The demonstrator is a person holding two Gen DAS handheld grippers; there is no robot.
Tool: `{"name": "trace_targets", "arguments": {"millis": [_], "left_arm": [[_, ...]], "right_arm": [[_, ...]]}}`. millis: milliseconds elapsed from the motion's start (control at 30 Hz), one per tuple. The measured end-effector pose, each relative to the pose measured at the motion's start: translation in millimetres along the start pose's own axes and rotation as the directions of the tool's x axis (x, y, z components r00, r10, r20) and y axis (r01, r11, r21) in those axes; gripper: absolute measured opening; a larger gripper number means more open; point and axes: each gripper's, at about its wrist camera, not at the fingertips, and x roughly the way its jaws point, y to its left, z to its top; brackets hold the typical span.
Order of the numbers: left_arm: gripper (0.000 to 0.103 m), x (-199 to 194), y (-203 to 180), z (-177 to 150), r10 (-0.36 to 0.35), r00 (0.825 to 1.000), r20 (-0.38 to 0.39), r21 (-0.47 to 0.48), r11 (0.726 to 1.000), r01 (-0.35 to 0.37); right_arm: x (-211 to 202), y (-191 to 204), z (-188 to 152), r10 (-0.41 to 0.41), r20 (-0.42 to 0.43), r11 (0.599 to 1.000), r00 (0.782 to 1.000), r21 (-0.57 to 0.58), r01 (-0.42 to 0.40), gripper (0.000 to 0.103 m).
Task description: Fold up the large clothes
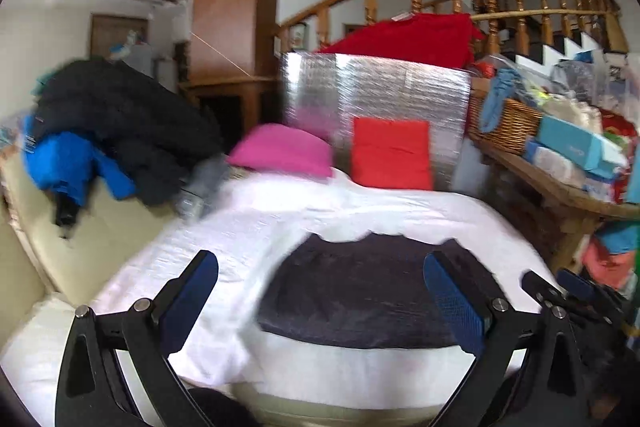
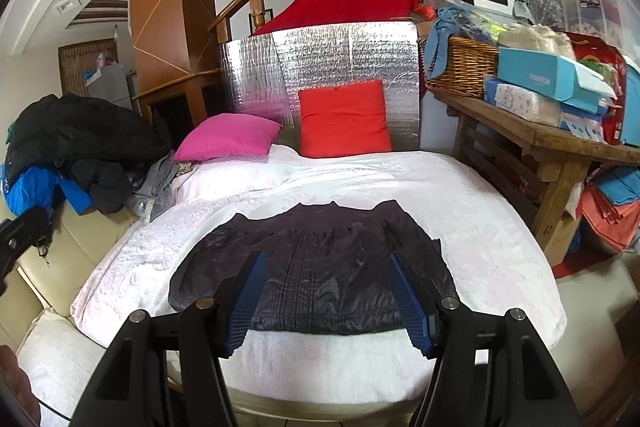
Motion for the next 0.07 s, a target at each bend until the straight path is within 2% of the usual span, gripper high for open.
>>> {"name": "trace_targets", "arguments": {"millis": [67], "left_arm": [[0.102, 22, 12, 7, 0.008, 1.0, -0.025, -0.028, 1.0, -0.009]], "right_arm": [[16, -13, 11, -0.022, 0.0, 1.0, 1.0, 0.01, 0.022, 0.067]]}}
